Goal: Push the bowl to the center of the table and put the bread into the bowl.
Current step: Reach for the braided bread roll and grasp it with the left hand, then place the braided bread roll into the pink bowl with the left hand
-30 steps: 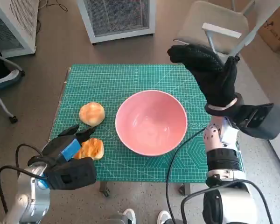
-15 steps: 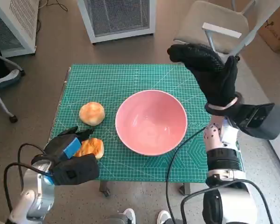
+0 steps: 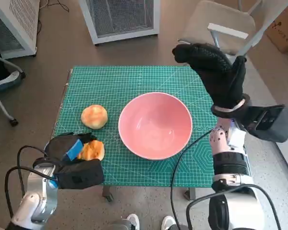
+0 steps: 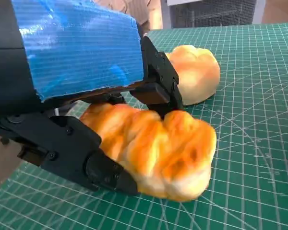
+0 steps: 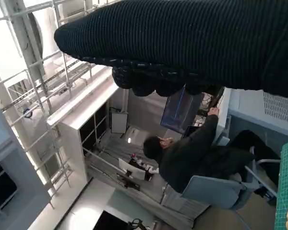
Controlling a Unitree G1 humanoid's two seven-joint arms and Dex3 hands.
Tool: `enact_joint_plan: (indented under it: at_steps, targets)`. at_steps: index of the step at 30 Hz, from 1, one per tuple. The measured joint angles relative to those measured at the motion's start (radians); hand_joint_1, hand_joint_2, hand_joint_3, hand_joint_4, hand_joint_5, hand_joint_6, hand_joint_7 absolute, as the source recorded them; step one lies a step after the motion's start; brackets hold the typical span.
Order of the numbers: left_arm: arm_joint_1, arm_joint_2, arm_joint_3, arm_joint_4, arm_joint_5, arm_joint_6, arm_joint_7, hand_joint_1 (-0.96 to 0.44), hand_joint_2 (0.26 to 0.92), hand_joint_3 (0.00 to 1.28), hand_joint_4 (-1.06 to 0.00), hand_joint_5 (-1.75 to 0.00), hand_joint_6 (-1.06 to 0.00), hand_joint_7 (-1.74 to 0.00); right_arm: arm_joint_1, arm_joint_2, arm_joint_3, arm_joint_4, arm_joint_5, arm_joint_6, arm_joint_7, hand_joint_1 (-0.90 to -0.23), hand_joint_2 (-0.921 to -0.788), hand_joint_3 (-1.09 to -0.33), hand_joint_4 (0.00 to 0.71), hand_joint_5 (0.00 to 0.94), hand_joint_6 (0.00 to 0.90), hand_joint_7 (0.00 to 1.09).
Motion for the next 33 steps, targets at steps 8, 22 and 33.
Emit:
enact_joint_plan:
  at_steps: [8, 22, 33]
  targets:
    - [0.001, 0.006, 0.009, -0.028, -0.003, 0.008, -0.051, 0.0, 0.92, 0.05, -0.69, -1.21, -0.67, -1.09, 0.001, 0.0, -0.001, -0.003, 0.008, 0.002, 0.002, -0.646, -0.921, -0.712, 0.204, 0.001, -0.001, 0.58]
    - [0.016, 0.01, 0.106, -0.235, -0.026, 0.01, -0.123, 0.0, 0.912, 0.04, -0.74, -1.14, -0.68, -1.09, 0.001, 0.0, 0.0, -0.002, 0.016, 0.004, 0.008, -0.647, -0.921, -0.711, 0.204, 0.001, -0.001, 0.58]
    - [-0.04, 0.013, 0.215, -0.399, -0.091, -0.01, -0.161, 0.0, 0.912, 0.03, -0.76, -1.05, -0.67, -1.16, 0.001, 0.0, -0.002, 0.004, 0.016, 0.008, 0.011, -0.653, -0.921, -0.711, 0.205, 0.001, -0.001, 0.58]
